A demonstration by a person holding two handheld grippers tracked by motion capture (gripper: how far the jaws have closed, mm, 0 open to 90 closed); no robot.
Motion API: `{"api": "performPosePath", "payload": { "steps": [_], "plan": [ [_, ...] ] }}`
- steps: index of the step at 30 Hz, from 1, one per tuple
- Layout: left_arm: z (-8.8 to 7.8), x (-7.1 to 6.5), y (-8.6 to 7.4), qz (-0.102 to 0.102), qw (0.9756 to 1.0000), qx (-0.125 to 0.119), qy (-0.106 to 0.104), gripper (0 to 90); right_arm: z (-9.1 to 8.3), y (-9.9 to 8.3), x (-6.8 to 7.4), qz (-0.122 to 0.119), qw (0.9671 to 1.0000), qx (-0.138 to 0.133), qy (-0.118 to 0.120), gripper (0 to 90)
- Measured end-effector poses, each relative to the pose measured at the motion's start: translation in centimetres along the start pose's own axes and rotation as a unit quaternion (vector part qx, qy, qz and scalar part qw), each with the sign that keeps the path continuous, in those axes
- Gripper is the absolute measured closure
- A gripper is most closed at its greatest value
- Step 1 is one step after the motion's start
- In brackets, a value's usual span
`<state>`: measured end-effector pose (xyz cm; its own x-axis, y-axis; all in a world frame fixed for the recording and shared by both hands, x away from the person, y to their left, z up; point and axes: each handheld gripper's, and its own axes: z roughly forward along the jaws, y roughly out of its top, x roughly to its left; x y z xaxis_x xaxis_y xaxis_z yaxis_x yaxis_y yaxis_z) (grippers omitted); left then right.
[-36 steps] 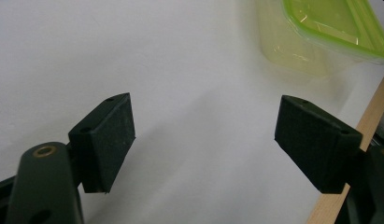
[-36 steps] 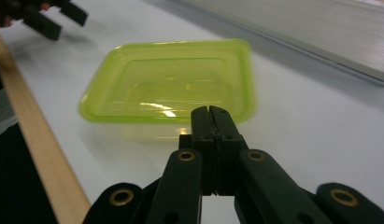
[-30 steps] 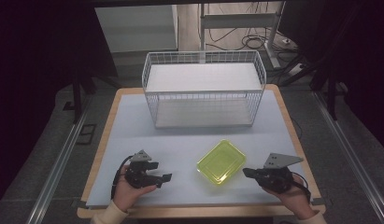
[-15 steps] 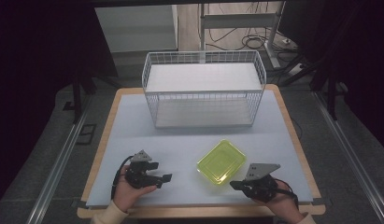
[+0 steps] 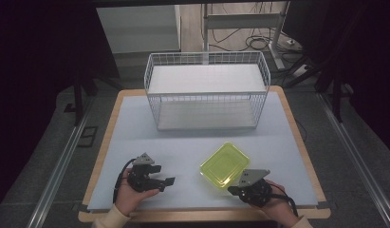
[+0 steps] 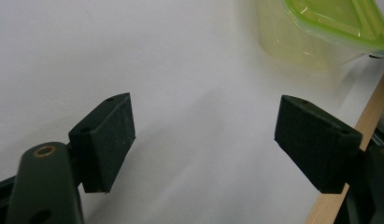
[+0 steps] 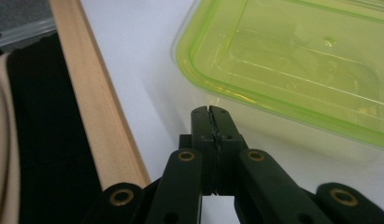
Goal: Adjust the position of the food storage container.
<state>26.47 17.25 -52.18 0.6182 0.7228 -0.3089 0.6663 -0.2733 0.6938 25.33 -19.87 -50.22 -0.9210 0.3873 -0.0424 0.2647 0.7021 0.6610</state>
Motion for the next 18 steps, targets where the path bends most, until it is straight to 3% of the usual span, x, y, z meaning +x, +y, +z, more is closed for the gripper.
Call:
{"api": "performPosePath", "payload": {
  "steps": [18],
  "plan": [
    [0.0,-0.1,0.0,0.001,1.0,0.001,-0.001,19.8,1.7,1.1,0.3,0.001,0.9998,-0.009,-0.016,90.0]
  ]
}}
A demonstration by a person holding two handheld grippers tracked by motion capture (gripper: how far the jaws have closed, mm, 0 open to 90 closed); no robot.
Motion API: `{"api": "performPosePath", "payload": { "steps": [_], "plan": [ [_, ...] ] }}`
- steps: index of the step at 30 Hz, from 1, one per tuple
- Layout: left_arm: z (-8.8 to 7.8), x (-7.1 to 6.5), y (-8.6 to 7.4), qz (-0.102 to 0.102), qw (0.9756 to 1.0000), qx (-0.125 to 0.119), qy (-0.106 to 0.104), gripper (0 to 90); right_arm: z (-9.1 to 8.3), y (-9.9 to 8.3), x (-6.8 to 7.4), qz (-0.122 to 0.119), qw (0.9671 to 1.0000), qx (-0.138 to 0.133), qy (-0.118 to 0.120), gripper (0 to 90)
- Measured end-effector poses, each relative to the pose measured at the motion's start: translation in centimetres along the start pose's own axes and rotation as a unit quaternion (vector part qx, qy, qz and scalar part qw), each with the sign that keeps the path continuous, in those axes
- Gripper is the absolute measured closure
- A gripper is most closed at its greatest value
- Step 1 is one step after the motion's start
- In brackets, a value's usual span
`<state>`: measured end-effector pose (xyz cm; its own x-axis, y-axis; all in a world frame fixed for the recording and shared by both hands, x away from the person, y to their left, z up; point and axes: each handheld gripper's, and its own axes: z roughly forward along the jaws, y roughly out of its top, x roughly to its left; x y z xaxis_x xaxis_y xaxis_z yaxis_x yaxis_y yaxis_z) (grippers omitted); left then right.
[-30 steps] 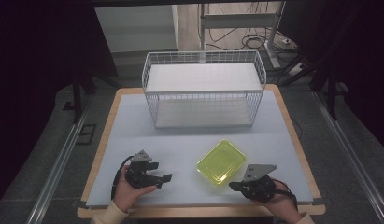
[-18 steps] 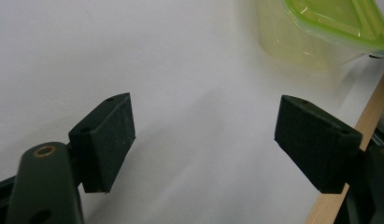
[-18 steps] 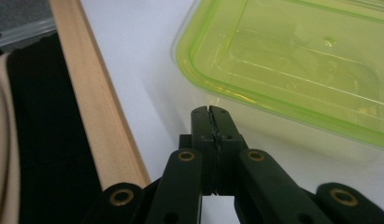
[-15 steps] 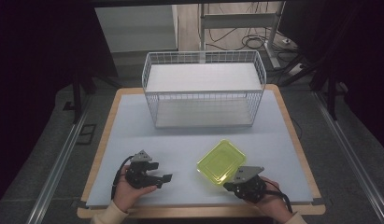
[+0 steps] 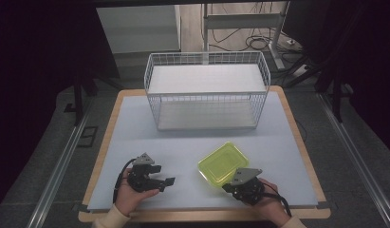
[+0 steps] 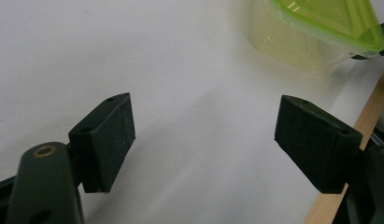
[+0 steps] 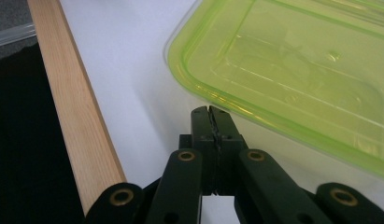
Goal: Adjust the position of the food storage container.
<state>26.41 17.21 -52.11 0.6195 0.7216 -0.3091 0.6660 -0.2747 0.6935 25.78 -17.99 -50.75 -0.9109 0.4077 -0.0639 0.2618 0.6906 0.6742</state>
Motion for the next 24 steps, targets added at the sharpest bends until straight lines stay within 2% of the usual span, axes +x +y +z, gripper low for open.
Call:
{"api": "performPosePath", "payload": {
  "steps": [16,18,19,24],
  "plan": [
    [-0.1,0.1,0.0,-0.005,1.0,-0.002,-0.001,19.8,3.1,2.0,0.8,0.018,0.9997,-0.012,-0.012,90.0],
    [-0.1,0.1,0.0,-0.004,1.0,-0.002,-0.001,19.8,3.4,2.3,0.7,0.027,0.9994,-0.015,-0.017,90.0],
    [-0.1,0.1,0.0,-0.004,1.0,-0.002,-0.001,19.8,3.8,2.5,0.6,0.04,0.9989,-0.019,-0.018,90.0],
    [-0.1,0.1,0.0,-0.003,1.0,-0.001,-0.002,19.7,4.8,3.1,0.7,0.049,0.9981,-0.025,-0.027,90.0]
  ]
}}
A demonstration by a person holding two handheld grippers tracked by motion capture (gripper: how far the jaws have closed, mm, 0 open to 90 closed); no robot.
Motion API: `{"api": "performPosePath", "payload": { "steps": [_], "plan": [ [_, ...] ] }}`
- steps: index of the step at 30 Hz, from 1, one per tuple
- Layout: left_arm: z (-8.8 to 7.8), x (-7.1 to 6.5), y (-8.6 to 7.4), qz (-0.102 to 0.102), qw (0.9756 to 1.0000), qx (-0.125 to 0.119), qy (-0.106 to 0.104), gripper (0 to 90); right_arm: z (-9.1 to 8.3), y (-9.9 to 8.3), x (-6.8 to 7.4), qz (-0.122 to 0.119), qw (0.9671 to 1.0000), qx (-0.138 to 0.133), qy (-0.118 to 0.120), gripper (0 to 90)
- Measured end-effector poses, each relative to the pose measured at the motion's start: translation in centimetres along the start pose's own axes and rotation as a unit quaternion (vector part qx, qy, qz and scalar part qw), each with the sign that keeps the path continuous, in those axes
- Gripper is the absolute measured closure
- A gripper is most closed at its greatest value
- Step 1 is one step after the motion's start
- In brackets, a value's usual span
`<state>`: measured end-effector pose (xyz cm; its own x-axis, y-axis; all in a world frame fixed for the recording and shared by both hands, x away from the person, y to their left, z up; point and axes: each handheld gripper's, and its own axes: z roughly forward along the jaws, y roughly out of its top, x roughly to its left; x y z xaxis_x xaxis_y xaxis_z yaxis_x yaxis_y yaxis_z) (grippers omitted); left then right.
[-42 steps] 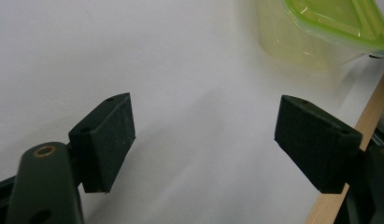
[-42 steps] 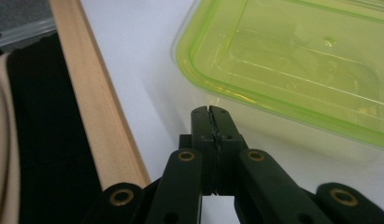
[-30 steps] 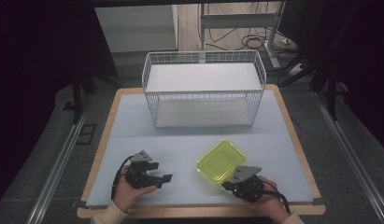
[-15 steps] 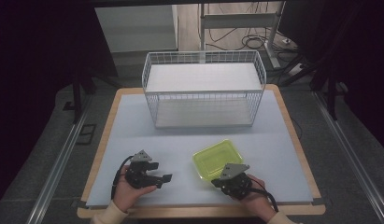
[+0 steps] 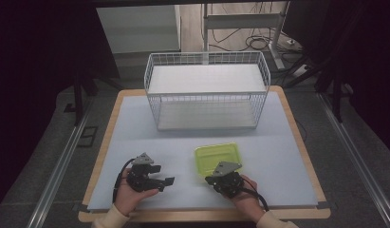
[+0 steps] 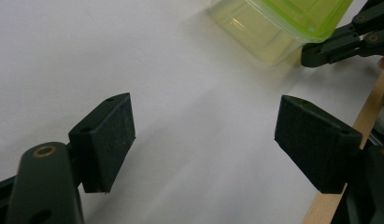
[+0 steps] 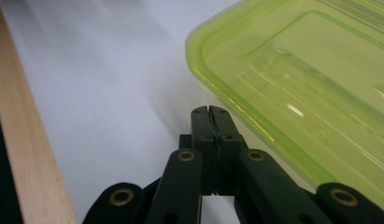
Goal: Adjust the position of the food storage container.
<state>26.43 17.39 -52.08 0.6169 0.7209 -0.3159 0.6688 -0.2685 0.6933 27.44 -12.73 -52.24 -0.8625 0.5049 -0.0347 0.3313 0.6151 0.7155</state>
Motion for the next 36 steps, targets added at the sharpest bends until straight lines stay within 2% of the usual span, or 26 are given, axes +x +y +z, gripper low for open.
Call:
{"api": "performPosePath", "payload": {
  "steps": [8,14,16,22,26,27,28,32,36],
  "plan": [
    [0.0,0.0,0.0,0.0,1.0,-0.001,-0.001,19.8,1.1,0.6,0.1,0.008,0.9999,-0.003,-0.009,89.9],
    [-0.1,0.0,0.0,0.0,1.0,-0.001,-0.001,19.8,0.4,0.5,0.4,0.008,0.9999,-0.011,0.001,89.9],
    [-0.1,0.0,0.0,0.0,1.0,-0.001,-0.001,19.8,-0.9,0.3,0.5,0.009,0.9995,-0.027,0.012,89.9],
    [-0.1,0.1,0.0,-0.001,1.0,-0.002,0.001,19.8,-4.2,-0.3,0.0,0.019,0.9979,-0.059,0.021,90.0],
    [-0.1,0.2,0.0,-0.001,1.0,-0.002,0.002,19.8,-6.8,-0.8,-1.3,0.04,0.9956,-0.084,0.007,90.0],
    [-0.1,0.2,0.0,-0.002,1.0,-0.002,0.002,19.8,-6.8,-0.8,-1.3,0.04,0.9956,-0.084,0.007,90.0],
    [-0.1,0.2,0.0,-0.003,1.0,-0.003,0.003,19.8,-7.8,-1.3,-2.3,0.057,0.994,-0.093,-0.003,89.9],
    [-0.1,0.4,0.0,-0.004,1.0,-0.002,0.004,19.8,-9.5,-2.7,-4.8,0.088,0.9908,-0.099,-0.027,90.0],
    [-0.1,0.5,0.0,-0.005,1.0,-0.003,0.004,19.8,-10.7,-4.1,-7.0,0.13,0.9852,-0.106,-0.037,89.8]
  ]
}}
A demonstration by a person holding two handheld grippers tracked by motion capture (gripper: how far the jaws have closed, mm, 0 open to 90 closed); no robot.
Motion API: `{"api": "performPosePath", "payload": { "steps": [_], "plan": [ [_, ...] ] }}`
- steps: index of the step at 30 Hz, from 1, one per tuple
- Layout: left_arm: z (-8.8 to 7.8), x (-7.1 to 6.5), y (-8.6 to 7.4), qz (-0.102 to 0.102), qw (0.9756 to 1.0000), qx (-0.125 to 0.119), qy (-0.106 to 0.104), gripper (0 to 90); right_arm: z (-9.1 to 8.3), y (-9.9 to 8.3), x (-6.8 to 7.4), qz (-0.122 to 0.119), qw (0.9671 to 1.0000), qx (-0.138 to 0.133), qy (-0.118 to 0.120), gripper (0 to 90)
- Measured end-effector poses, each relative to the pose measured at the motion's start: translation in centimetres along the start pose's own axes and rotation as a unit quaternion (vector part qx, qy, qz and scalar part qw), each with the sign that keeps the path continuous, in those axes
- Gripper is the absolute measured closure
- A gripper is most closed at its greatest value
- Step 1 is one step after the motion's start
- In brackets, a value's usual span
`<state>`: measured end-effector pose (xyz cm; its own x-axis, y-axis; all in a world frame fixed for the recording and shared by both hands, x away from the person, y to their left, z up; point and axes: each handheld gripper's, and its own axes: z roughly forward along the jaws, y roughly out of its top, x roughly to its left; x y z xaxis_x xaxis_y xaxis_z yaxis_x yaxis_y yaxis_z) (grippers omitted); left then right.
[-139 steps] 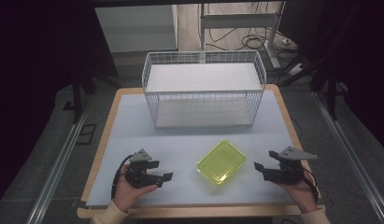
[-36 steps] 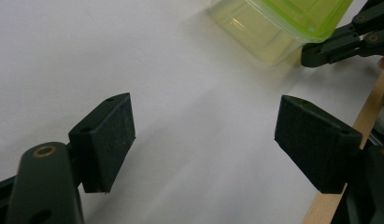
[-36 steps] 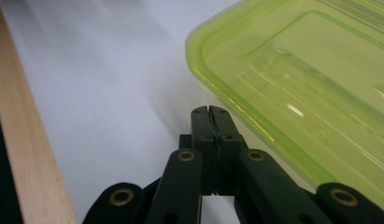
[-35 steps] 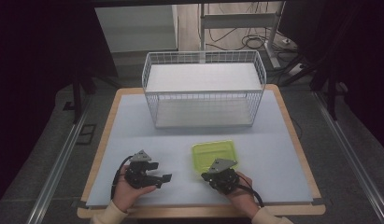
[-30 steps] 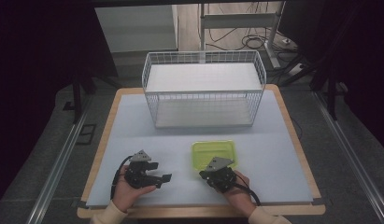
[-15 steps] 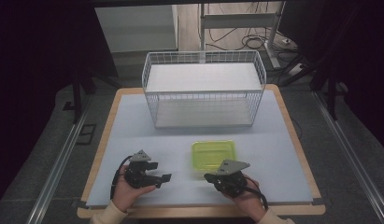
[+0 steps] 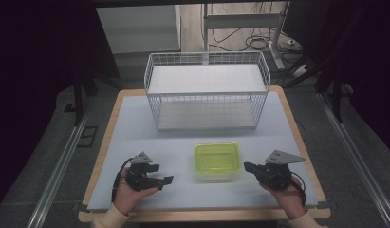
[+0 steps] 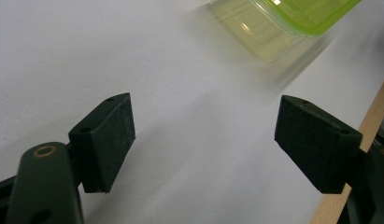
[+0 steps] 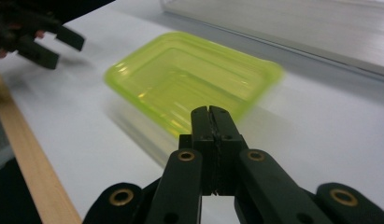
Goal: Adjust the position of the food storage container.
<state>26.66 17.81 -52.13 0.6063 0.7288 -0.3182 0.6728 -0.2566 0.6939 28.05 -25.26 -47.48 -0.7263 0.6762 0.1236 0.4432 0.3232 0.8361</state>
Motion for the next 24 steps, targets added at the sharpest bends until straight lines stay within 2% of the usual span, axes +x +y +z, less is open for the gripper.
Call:
{"api": "performPosePath", "payload": {
  "steps": [2,4,7,9,10,13,14,17,22,24],
  "plan": [
    [0.0,0.0,0.0,0.0,1.0,0.0,0.0,19.7,-0.3,-0.3,-0.9,0.021,0.9998,-0.002,-0.001,85.2],
    [0.0,0.0,0.0,0.0,1.0,0.0,0.0,19.8,-0.3,-0.4,-1.5,0.036,0.9993,-0.003,-0.004,69.5],
    [-0.1,0.0,0.1,-0.003,1.0,-0.002,-0.001,19.8,-0.3,-0.5,-1.9,0.05,0.9986,-0.008,-0.017,53.9],
    [-0.1,0.0,0.2,-0.006,1.0,-0.004,-0.003,19.8,-0.2,-0.5,-2.1,0.058,0.9982,-0.008,-0.015,46.6],
    [-0.1,0.0,0.2,-0.006,1.0,-0.004,-0.003,19.8,-0.2,-0.5,-2.1,0.058,0.9982,-0.008,-0.015,46.6],
    [-0.1,0.0,0.3,-0.009,0.9999,-0.005,-0.006,19.8,-0.1,-0.4,-2.2,0.067,0.9976,-0.008,-0.01,38.6],
    [-0.1,0.0,0.4,-0.014,0.9998,-0.007,-0.01,19.8,0.0,-0.3,-2.4,0.069,0.9976,-0.009,-0.002,34.0],
    [-0.1,-0.1,0.8,-0.017,0.9997,-0.01,-0.013,19.8,0.2,-0.2,-2.5,0.071,0.9974,-0.006,0.008,29.5],
    [0.0,-0.3,1.6,-0.024,0.9994,-0.011,-0.022,20.4,0.6,0.1,-2.8,0.076,0.997,0.003,0.009,29.4],
    [0.1,-0.4,2.0,-0.034,0.9989,-0.013,-0.029,21.0,0.7,0.3,-3.0,0.083,0.9965,0.005,0.013,30.9]
  ]
}}
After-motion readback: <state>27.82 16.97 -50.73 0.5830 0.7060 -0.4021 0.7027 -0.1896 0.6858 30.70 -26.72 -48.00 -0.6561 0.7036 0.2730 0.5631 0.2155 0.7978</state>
